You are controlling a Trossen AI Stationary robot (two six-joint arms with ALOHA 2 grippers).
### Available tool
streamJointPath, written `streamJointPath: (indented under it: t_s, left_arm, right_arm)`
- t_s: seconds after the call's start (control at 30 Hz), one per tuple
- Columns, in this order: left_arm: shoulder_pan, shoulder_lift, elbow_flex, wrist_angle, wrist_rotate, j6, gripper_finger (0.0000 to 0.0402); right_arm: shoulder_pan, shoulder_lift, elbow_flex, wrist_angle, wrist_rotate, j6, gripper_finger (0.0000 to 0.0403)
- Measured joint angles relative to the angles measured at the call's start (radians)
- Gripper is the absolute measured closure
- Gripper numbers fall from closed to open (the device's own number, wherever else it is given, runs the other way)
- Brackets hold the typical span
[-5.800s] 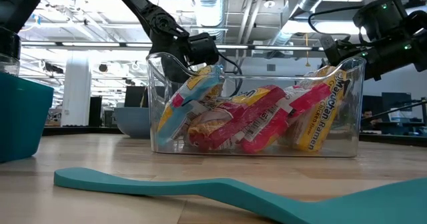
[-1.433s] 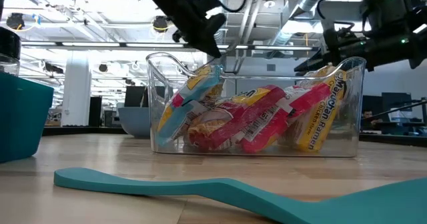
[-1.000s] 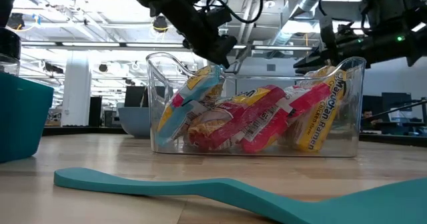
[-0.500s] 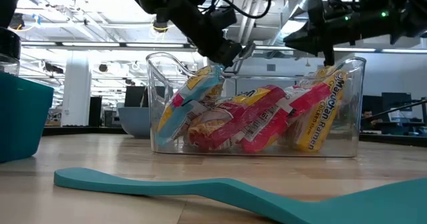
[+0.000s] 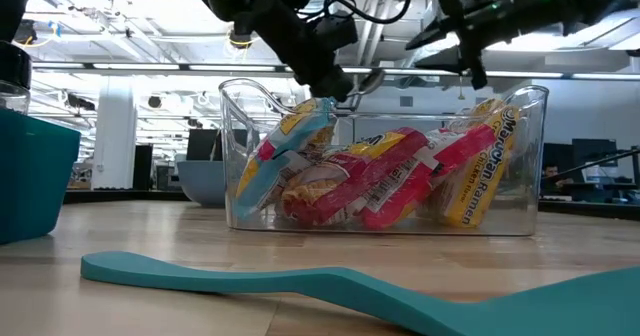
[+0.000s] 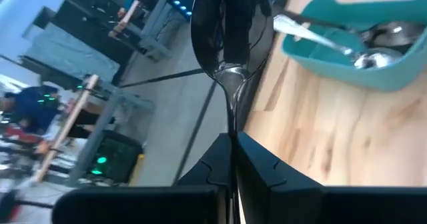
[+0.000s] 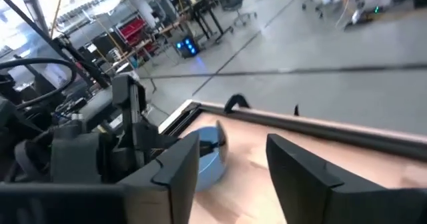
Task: Pick & Place Food Item
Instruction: Put the black spoon into the blue bin
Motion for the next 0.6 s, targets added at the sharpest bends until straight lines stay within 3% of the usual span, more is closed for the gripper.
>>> streamJointPath:
  t_s: [0.23,0.6]
  left_arm:
    - [0.0,0.0,0.0,-0.001,-0.029,0.03,0.0397]
    - [-0.005,0.0,0.0,-0.042,-0.071,0.03,0.0398]
  right_arm:
    - [0.0,0.136,0.15,-0.148,-0.025,0.038,0.0215]
    - [0.008,0.301,0.359,-0.334,-0.023,-0.01,0.0243]
